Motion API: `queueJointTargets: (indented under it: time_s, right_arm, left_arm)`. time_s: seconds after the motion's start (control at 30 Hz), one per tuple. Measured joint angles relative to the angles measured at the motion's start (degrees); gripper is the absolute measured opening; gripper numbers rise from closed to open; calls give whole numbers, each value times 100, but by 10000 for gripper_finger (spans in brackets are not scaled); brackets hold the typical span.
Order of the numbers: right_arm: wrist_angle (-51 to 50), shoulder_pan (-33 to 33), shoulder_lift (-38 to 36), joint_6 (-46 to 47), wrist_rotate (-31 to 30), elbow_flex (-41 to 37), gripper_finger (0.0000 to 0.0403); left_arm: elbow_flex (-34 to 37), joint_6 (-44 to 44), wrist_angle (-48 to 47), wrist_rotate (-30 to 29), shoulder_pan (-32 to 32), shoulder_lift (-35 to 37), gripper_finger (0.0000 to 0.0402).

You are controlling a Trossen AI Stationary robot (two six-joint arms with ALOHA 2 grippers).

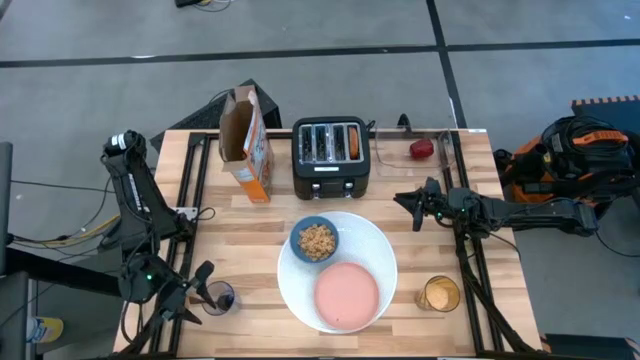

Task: Arrange a breakfast setting
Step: Put the black spoon on the table mat

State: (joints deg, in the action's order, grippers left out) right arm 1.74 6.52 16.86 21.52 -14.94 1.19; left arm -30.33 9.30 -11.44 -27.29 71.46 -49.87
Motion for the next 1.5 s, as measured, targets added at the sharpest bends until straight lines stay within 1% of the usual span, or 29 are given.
queueJointTargets:
  time_s: [0.2, 0.33, 0.47, 0.7, 0.9, 1.2, 1.5]
  right_arm:
    - [0, 1, 0, 0, 0, 0, 91]
    - [0, 1, 0, 0, 0, 0, 91]
    - [0, 0, 0, 0, 0, 0, 91]
    - [0, -1, 0, 0, 0, 0, 91]
    - [0, -1, 0, -1, 0, 0, 91]
    - [0, 1, 0, 0, 0, 0, 91]
    - [0, 0, 0, 0, 0, 0, 91]
  left_arm:
    - [0, -194, 44, -3, -2, 2, 124]
    - [0, -156, 44, -2, -2, 2, 78]
    - [0, -149, 43, -4, -2, 2, 45]
    - [0, -145, 106, -7, -2, 2, 6]
    - [0, -151, 199, -25, -2, 2, 1]
    - [0, -157, 245, -328, -2, 2, 0]
    - [0, -159, 255, -426, -4, 2, 0]
